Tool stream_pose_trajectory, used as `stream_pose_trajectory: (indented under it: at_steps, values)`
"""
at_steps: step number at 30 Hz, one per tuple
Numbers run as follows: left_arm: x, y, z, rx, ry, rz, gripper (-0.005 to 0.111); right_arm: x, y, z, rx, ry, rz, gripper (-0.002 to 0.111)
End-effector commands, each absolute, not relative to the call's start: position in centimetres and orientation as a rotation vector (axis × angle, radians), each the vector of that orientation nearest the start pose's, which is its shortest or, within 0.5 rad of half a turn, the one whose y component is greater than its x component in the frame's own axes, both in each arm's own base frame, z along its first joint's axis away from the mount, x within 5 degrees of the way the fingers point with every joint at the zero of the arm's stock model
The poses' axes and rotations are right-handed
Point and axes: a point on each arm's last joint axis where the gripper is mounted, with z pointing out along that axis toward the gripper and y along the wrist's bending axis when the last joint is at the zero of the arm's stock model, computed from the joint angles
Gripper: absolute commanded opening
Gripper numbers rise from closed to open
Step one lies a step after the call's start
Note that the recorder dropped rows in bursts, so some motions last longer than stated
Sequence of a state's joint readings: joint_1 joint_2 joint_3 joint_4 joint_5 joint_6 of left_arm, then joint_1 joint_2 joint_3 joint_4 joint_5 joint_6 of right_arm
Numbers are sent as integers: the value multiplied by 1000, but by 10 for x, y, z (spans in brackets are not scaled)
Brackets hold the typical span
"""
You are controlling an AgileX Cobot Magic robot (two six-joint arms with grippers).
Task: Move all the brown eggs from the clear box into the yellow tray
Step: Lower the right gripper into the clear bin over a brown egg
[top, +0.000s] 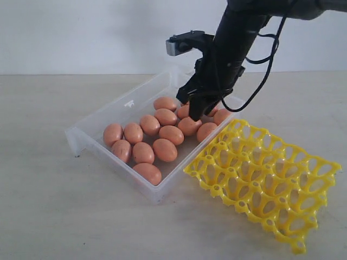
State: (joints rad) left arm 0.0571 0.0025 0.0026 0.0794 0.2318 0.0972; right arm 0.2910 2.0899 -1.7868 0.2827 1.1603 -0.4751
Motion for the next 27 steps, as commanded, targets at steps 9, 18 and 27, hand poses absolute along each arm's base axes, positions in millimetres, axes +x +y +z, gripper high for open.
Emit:
stream_pose_trajectory:
  at_steps: [9, 18, 27]
  values:
    - [55, 4, 193, 87, 1709, 176, 4, 425, 196, 194, -1048, 2608, 357, 49]
    - [55, 4, 193, 87, 1709, 176, 4, 423, 201, 176, -1077, 2662, 371, 49]
    - [55, 4, 193, 87, 1709, 176, 4, 423, 207, 169, -1111, 2638, 368, 49]
